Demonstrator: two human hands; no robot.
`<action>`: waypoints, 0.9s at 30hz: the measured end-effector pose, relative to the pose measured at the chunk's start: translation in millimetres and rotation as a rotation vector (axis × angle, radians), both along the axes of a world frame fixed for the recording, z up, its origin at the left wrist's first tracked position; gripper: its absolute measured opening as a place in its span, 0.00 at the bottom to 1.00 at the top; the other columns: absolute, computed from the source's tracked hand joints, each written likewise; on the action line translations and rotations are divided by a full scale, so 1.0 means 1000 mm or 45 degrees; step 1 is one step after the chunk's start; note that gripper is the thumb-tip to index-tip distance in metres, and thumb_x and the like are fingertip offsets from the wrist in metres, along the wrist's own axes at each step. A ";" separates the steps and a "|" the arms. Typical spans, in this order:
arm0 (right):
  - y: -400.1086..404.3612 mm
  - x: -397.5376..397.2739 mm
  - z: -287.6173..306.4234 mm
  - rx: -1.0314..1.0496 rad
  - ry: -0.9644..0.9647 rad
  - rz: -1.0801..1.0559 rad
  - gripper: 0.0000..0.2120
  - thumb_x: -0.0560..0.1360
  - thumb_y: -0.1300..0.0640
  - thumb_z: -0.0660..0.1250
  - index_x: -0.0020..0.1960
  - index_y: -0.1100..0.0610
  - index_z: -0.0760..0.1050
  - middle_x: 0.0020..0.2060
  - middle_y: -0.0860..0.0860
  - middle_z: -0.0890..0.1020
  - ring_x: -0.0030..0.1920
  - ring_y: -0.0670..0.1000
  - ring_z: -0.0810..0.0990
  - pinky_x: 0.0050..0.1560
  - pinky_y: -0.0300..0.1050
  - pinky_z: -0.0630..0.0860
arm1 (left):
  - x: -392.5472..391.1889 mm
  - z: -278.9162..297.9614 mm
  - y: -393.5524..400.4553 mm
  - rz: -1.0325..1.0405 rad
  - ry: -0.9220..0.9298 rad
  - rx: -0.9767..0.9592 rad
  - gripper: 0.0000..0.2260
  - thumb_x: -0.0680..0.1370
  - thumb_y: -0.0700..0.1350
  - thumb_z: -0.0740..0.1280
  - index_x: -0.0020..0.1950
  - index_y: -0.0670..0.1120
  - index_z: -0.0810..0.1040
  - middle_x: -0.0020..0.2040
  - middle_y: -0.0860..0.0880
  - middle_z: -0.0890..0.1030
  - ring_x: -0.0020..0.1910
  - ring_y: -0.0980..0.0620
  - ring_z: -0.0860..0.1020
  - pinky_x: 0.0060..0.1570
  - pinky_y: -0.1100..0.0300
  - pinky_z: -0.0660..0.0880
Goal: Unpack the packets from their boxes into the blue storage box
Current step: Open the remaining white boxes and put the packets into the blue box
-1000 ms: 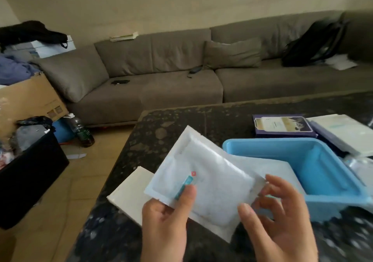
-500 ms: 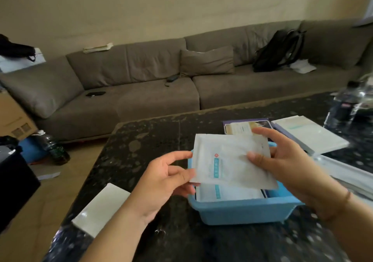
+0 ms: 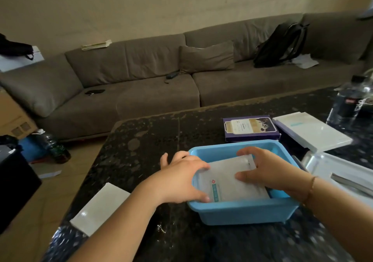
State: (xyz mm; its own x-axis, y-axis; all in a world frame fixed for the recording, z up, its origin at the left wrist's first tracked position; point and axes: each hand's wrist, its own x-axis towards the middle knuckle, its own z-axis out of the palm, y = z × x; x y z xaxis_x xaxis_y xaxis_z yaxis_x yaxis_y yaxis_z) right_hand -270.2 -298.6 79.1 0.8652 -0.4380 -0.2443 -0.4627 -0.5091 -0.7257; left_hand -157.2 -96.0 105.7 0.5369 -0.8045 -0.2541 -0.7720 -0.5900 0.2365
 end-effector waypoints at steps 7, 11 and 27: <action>-0.004 -0.009 0.003 -0.383 0.188 0.146 0.32 0.69 0.38 0.72 0.69 0.43 0.66 0.57 0.45 0.74 0.53 0.46 0.76 0.56 0.39 0.74 | -0.003 0.002 -0.011 -0.013 -0.177 0.143 0.31 0.70 0.59 0.75 0.69 0.57 0.68 0.68 0.55 0.69 0.73 0.51 0.56 0.72 0.35 0.38; -0.005 -0.012 0.002 -0.352 0.241 0.190 0.33 0.69 0.38 0.72 0.70 0.44 0.65 0.56 0.44 0.74 0.55 0.46 0.76 0.59 0.41 0.74 | -0.005 0.003 -0.015 -0.023 -0.259 0.201 0.29 0.70 0.60 0.74 0.68 0.56 0.68 0.65 0.54 0.71 0.68 0.49 0.63 0.71 0.35 0.42; 0.080 -0.054 0.026 -0.531 -1.056 -0.117 0.07 0.72 0.49 0.73 0.50 0.47 0.80 0.38 0.42 0.80 0.33 0.48 0.78 0.31 0.36 0.75 | -0.002 -0.054 0.117 0.349 -0.184 -0.322 0.22 0.72 0.67 0.66 0.60 0.61 0.66 0.62 0.65 0.65 0.64 0.62 0.66 0.65 0.62 0.68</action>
